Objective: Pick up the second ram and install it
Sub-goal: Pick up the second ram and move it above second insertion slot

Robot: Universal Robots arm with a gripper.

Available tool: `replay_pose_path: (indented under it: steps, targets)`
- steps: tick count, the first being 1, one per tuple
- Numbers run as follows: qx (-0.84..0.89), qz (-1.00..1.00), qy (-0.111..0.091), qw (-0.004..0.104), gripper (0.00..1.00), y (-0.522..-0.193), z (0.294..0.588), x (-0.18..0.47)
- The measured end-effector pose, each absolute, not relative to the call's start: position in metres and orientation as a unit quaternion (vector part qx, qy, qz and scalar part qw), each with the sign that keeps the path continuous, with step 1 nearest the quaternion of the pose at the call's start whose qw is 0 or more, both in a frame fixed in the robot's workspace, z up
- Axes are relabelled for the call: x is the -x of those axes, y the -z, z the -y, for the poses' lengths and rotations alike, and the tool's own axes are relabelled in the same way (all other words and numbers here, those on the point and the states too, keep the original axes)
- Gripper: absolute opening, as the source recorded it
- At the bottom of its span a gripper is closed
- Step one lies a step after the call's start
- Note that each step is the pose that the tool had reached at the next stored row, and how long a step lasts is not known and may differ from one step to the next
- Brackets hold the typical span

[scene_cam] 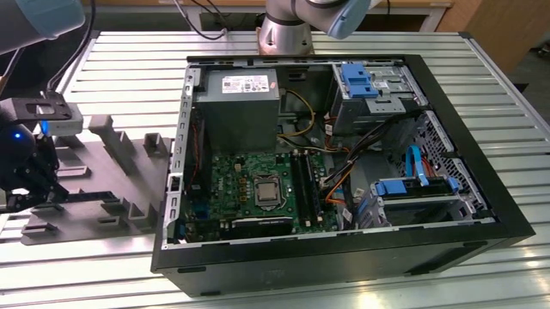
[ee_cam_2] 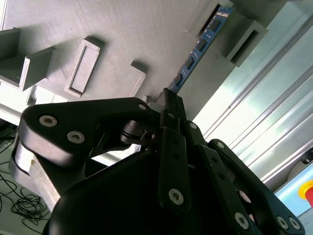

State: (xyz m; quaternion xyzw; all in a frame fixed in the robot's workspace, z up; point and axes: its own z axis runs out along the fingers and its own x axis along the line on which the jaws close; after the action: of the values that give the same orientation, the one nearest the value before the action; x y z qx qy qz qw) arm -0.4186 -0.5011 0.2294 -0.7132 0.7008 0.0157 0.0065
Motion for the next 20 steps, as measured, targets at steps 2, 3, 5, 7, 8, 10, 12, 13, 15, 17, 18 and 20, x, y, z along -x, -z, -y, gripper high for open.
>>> replay_pose_path:
  steps: [2,3,5,7,8,10,12,13,15,17,18,20]
  targets:
    - [0.713,-0.701,-0.016,0.007,0.11,-0.231,0.501,0.419]
    - [0.713,-0.701,-0.016,0.007,0.11,-0.232,0.501,0.419]
    - [0.713,-0.701,-0.016,0.007,0.11,-0.234,0.501,0.419]
    - [0.713,-0.701,-0.016,0.007,0.11,-0.236,0.501,0.419]
    - [0.713,-0.701,-0.016,0.007,0.11,-0.237,0.501,0.419]
    - [0.713,-0.701,-0.016,0.007,0.11,-0.239,0.501,0.419]
    - [0.713,-0.701,-0.016,0.007,0.11,-0.24,0.501,0.419]
    - [0.713,-0.701,-0.016,0.007,0.11,-0.241,0.501,0.419]
    - [0.713,-0.701,-0.016,0.007,0.11,-0.242,0.501,0.419]
    - [0.713,-0.701,-0.016,0.007,0.11,-0.244,0.501,0.419]
    - [0.713,-0.701,-0.016,0.007,0.11,-0.244,0.501,0.419]
    - [0.713,-0.701,-0.015,0.008,0.11,-0.245,0.501,0.419]
